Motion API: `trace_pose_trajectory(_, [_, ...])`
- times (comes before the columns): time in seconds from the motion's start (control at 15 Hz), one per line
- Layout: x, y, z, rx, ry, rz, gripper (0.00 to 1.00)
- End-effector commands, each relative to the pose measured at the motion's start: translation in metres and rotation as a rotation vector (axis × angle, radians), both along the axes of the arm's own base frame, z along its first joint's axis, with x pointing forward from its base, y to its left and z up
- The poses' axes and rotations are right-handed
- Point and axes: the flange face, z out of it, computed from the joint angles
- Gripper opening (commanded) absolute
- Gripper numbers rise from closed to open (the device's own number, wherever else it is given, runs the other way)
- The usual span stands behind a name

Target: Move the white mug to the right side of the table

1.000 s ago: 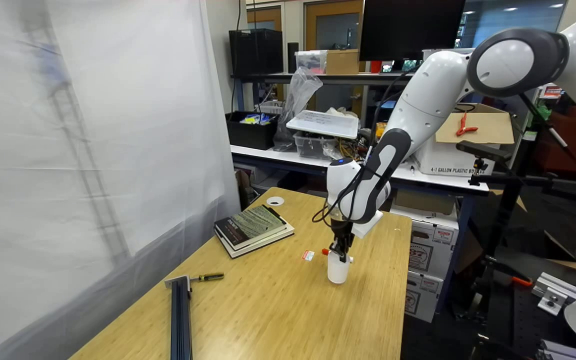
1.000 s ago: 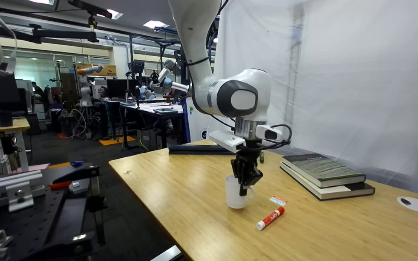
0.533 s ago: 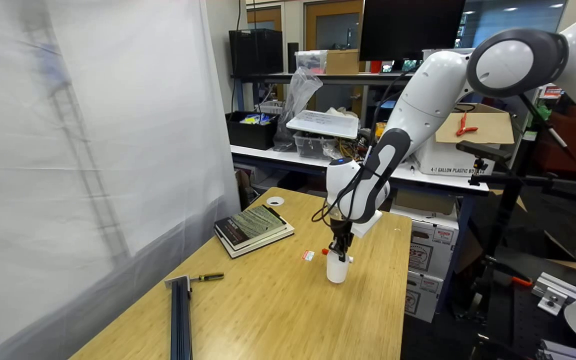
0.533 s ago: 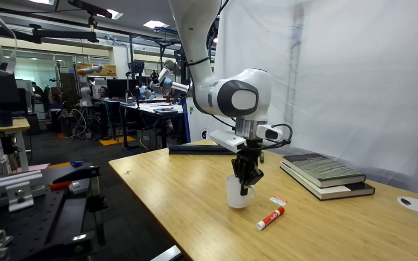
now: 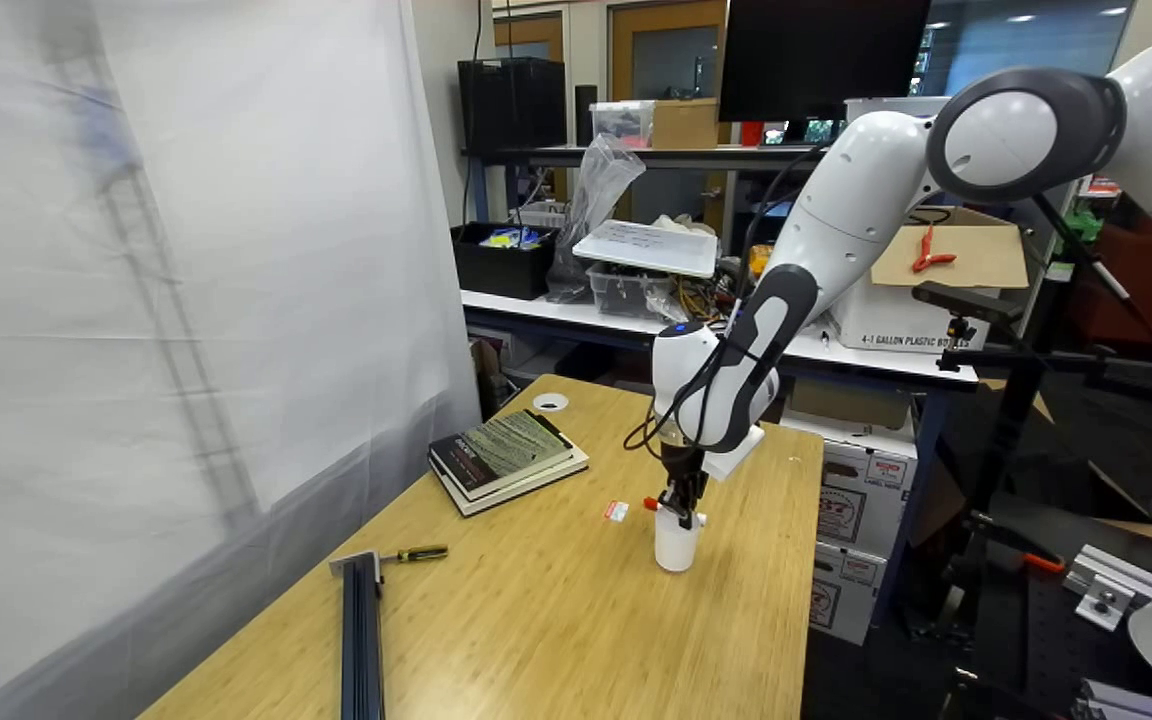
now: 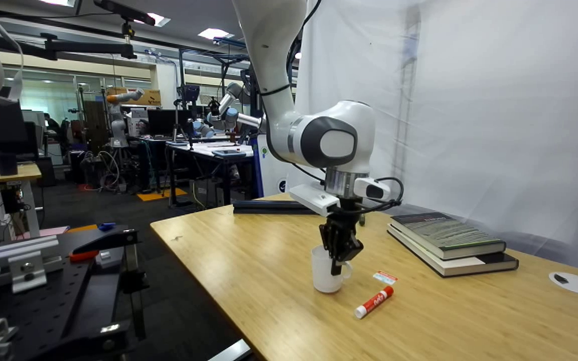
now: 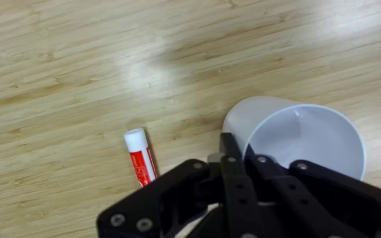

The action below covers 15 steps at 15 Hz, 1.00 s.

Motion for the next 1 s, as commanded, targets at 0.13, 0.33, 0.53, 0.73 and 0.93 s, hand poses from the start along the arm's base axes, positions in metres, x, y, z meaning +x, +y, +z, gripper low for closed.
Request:
trace_pose_trajectory(0.13, [0.0048, -0.0012, 0.0009, 0.021, 0.015, 0.004, 0.41])
trace_pose_trajectory(0.33, [0.0036, -0.0015, -0.0005, 0.02, 0.018, 0.006, 0.63])
trace_pose_trajectory(0.53, [0.0008, -0.0011, -0.0029, 0.018, 0.022, 0.008, 0.83])
trace_pose_trajectory(0.73, [-0.0022, 0.0011, -0.002, 0.015, 0.024, 0.016, 1.0])
trace_pose_trajectory(0.93, [-0.0011, 0.0052, 0.0048, 0.012, 0.017, 0.026, 1.0])
